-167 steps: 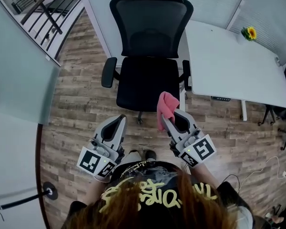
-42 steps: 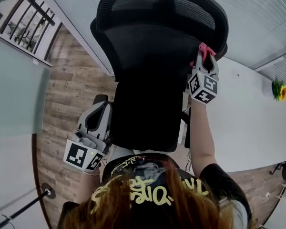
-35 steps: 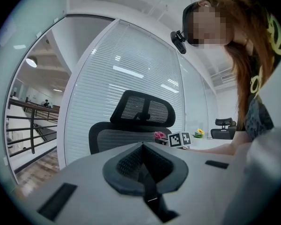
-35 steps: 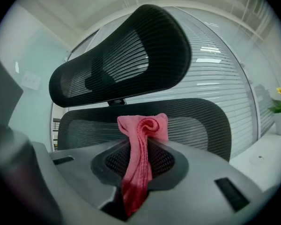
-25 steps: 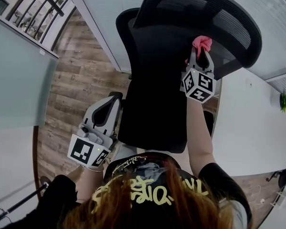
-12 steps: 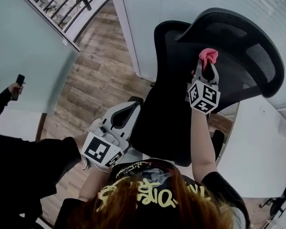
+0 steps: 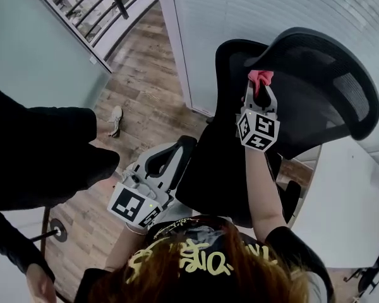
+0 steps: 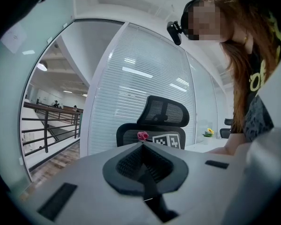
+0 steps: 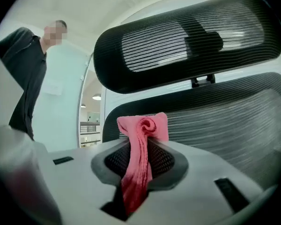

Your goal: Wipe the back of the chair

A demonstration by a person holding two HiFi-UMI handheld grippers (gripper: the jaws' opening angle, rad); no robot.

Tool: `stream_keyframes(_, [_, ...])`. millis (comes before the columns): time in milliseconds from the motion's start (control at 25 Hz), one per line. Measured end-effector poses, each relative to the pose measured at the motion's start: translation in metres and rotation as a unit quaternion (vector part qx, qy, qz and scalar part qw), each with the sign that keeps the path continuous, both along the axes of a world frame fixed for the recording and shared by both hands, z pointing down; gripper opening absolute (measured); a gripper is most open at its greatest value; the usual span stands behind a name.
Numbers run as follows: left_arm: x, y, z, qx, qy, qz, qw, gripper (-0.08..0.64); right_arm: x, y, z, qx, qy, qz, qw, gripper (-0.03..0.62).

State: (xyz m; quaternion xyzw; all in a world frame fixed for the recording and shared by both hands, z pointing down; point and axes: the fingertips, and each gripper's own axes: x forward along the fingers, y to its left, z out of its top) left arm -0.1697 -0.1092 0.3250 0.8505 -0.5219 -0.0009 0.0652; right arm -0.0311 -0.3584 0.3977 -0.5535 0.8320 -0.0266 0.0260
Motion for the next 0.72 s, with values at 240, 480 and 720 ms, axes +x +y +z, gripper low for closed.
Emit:
stream_keyframes(240, [-0.012,0.006,0.003,-0.006,-0.004,-0.008,0.9999,-0.011,-0.026,0.001,0.003,0.000,-0.002,-0.013,1.000,0.071])
stream_keyframes(480, [-0.022,0.004,0.009,-0.010,-0.002,-0.011,0.9999,-0.011,-0.067,-0.002,0.000,0.008,0.006,-0.043,0.999,0.071])
stream_keyframes(720, [-0.022,0.004,0.008,-0.016,0.000,-0.001,0.9999,-0.011,-0.104,-0.002,-0.002,0.002,0.021,-0.077,0.997,0.071])
